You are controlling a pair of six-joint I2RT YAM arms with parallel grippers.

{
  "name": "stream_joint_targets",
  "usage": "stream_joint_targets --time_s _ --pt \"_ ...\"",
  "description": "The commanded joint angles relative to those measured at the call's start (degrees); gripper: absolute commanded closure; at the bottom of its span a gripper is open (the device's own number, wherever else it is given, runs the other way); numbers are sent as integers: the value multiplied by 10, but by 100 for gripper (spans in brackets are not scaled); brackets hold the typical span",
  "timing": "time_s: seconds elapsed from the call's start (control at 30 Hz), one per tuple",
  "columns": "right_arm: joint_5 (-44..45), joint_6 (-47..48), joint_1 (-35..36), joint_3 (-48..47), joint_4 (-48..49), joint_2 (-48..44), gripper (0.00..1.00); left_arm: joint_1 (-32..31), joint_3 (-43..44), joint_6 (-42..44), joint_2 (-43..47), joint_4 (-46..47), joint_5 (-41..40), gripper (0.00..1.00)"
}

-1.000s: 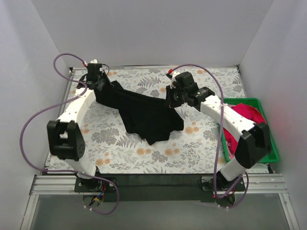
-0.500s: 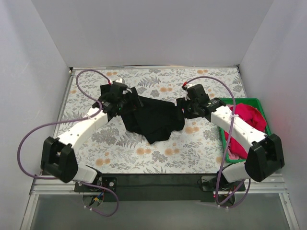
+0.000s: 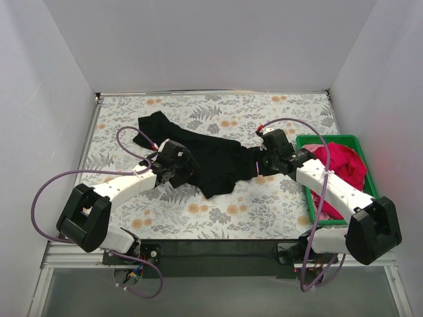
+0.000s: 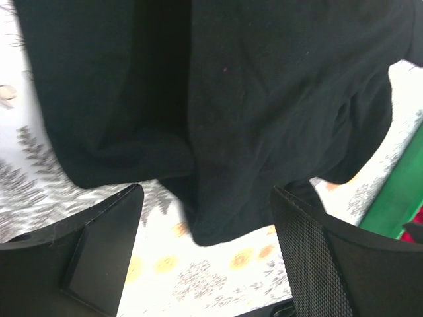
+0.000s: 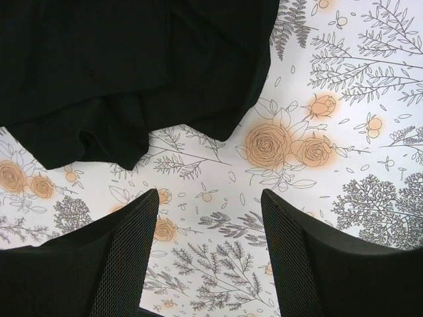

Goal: Fold and stack the t-shirts
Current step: Flatten the tshirt out

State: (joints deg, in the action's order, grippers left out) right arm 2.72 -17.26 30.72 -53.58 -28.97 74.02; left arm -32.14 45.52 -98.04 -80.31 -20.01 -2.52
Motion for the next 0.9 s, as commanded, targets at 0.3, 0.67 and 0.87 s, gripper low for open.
stream_joint_targets --time_s 0.3,0.67,0.87 --pt "14 -8 -2 36 24 -54 41 -28 12 -51 -57 71 23 37" --pt "17 -8 -3 39 27 -56 42 -46 36 -44 -66 73 16 52" --pt "16 -8 -3 39 27 -58 42 -47 47 -35 -44 65 5 59"
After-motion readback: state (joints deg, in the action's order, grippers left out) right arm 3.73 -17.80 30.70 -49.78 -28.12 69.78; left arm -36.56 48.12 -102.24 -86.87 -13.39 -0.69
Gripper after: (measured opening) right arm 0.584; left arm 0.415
